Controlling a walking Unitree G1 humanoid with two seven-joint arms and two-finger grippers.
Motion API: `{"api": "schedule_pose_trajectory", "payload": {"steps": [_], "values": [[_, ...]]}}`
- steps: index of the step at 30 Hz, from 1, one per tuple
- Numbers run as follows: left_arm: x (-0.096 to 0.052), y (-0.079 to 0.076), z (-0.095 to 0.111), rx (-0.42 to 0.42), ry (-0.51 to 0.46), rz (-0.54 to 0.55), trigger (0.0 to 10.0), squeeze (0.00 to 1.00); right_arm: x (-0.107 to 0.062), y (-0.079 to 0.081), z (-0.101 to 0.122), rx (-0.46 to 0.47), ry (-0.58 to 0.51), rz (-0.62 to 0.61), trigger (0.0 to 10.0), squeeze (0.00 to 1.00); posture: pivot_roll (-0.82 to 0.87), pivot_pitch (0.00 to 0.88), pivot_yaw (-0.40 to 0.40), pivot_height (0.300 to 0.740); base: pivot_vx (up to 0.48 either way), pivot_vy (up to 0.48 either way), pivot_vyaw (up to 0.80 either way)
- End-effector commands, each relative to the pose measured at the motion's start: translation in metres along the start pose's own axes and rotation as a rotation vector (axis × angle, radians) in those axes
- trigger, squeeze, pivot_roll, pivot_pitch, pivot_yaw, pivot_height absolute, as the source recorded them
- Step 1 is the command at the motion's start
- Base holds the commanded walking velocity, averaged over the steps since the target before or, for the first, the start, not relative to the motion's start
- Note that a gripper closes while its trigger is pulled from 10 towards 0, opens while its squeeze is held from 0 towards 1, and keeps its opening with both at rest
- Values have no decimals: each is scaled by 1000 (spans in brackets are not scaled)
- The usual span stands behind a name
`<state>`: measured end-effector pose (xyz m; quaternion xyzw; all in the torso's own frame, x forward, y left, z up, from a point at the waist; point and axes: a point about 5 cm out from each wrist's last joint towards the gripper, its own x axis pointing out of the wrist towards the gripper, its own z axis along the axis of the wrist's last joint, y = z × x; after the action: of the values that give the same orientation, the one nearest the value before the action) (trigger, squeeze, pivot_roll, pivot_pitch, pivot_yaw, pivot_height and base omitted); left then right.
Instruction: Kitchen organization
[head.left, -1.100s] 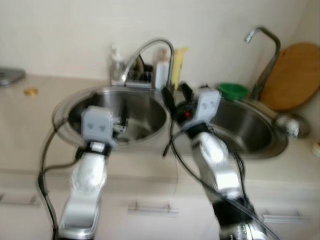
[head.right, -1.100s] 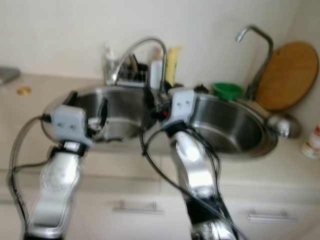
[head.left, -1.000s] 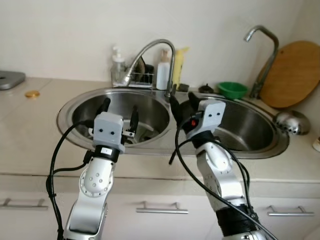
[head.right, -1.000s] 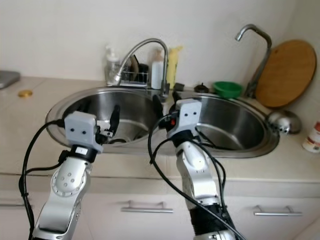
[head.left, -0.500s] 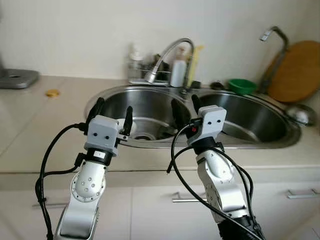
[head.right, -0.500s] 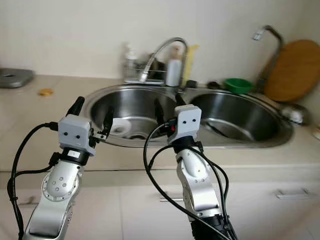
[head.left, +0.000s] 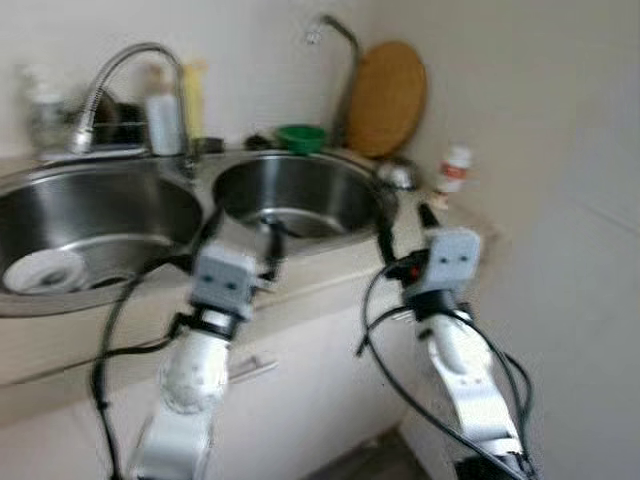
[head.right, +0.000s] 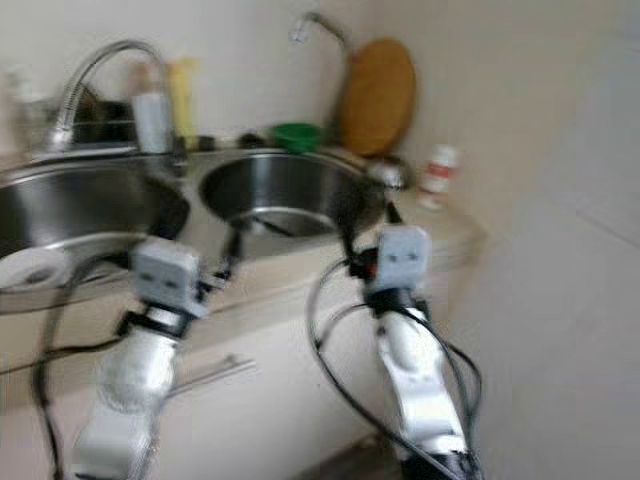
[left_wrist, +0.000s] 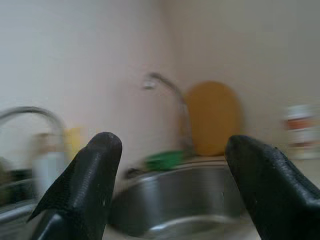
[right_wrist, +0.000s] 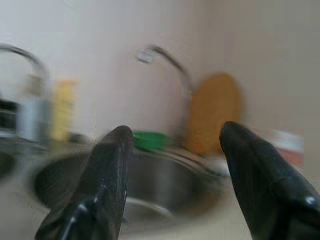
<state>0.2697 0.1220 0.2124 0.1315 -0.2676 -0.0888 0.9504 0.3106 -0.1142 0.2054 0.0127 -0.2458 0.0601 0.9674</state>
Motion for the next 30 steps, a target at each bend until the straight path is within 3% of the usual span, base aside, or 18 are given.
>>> {"api": "schedule_pose_trajectory", "payload": {"steps": [1, 8, 22, 30], "values": [[0, 2, 2, 16, -13, -12, 10000, 0, 1, -2, 5, -13, -25, -19, 10000, 0, 69, 0, -78, 740, 0, 0, -800], [-2, -9, -2, -1, -3, -88, 10000, 0, -5, -10, 2, -53, -14, -50, 10000, 0, 54, 0, -67, 740, 0, 0, -800], [-19, -23, -22, -16, 117, -170, 10000, 0, -20, -18, -16, -113, 99, -96, 10000, 0, 48, 0, -64, 740, 0, 0, -800], [-23, -22, -23, -21, 124, -177, 10000, 0, -21, -19, -22, -106, 136, -120, 10000, 0, 57, 0, -65, 740, 0, -439, -800]]}}
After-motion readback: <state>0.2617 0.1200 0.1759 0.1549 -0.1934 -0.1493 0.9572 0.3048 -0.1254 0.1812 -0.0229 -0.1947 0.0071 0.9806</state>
